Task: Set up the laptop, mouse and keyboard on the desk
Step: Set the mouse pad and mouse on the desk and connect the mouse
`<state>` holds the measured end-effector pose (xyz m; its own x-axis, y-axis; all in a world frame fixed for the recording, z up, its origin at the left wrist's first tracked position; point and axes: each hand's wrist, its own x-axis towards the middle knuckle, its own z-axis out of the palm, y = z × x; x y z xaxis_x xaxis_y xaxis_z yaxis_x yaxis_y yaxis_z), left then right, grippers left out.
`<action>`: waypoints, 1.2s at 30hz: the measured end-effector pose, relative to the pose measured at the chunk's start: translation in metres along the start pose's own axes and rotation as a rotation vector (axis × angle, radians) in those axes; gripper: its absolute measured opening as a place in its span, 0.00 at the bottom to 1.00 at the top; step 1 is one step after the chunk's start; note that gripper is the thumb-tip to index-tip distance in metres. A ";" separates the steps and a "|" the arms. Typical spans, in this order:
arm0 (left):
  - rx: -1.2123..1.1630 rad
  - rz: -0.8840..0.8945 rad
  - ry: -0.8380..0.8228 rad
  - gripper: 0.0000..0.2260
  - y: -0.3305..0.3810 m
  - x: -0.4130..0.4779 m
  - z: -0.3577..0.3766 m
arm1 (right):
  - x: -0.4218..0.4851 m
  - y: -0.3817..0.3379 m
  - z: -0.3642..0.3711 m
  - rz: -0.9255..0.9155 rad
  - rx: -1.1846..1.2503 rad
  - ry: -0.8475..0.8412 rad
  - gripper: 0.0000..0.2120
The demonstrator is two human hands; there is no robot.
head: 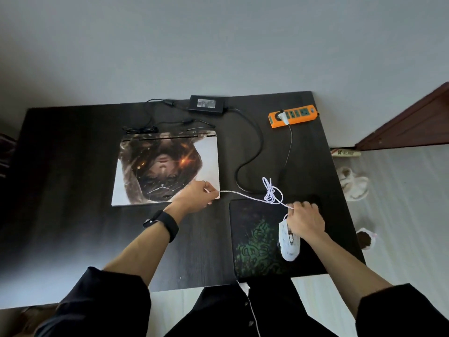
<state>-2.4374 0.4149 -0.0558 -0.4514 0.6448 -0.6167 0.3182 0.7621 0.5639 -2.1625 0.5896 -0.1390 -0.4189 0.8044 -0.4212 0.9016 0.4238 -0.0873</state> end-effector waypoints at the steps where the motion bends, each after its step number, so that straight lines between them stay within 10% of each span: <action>1: 0.007 0.002 -0.028 0.09 0.002 0.002 0.005 | -0.002 0.004 -0.004 0.030 -0.005 -0.025 0.18; 9: -0.145 -0.042 -0.151 0.10 0.034 0.015 0.042 | 0.020 0.034 -0.021 0.239 0.151 -0.239 0.19; 15: -0.166 -0.112 -0.142 0.11 0.039 0.015 0.055 | 0.022 0.022 -0.004 -0.085 0.066 -0.043 0.30; 21: -0.146 -0.262 -0.108 0.08 0.015 0.008 0.052 | 0.026 -0.003 0.022 -0.476 0.279 0.139 0.13; 27: -0.365 -0.397 -0.172 0.08 -0.005 -0.001 0.057 | 0.016 0.025 0.017 -0.587 0.338 -0.143 0.18; 33: -0.238 -0.408 -0.394 0.08 0.005 0.001 0.064 | 0.029 0.023 -0.001 -0.453 0.349 -0.014 0.11; 36: 0.037 -0.350 -0.243 0.09 0.011 0.007 0.070 | 0.020 0.025 -0.001 -0.209 0.366 -0.051 0.30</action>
<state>-2.3786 0.4319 -0.0918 -0.3295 0.3385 -0.8814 0.2119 0.9362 0.2804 -2.1486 0.6162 -0.1485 -0.5993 0.6914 -0.4035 0.7805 0.3928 -0.4863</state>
